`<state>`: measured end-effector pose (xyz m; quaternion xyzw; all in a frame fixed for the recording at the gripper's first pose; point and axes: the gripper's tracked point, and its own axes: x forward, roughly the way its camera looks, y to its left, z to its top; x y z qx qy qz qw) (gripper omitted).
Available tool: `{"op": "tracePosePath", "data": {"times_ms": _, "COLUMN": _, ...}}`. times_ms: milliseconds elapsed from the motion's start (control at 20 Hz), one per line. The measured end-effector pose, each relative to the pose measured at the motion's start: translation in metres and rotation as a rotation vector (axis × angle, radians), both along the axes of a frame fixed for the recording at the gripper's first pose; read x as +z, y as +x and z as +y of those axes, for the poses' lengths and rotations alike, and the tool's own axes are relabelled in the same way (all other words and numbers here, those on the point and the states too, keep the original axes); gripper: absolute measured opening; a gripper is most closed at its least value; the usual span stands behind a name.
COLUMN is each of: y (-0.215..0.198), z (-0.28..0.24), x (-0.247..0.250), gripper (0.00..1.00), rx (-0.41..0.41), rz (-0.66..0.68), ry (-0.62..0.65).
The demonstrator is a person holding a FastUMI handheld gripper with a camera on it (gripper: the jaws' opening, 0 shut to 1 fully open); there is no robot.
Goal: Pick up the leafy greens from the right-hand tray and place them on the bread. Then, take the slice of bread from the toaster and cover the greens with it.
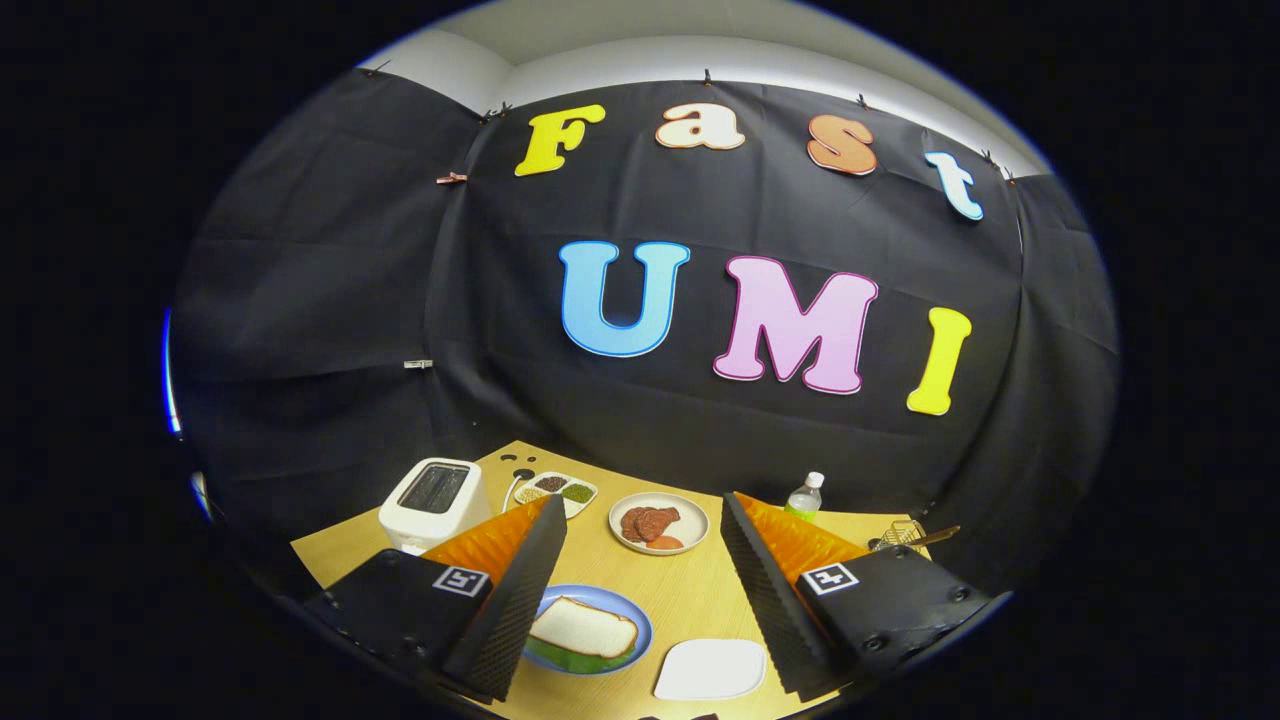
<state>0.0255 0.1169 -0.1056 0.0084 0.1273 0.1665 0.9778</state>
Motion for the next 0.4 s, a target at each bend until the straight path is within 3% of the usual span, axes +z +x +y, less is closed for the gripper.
{"op": "tracePosePath", "data": {"times_ms": 400, "y": 0.0008, "z": -0.0015, "x": -0.0071, "gripper": 0.97, "rx": -0.002, "rz": 0.016, "ry": -0.004}}
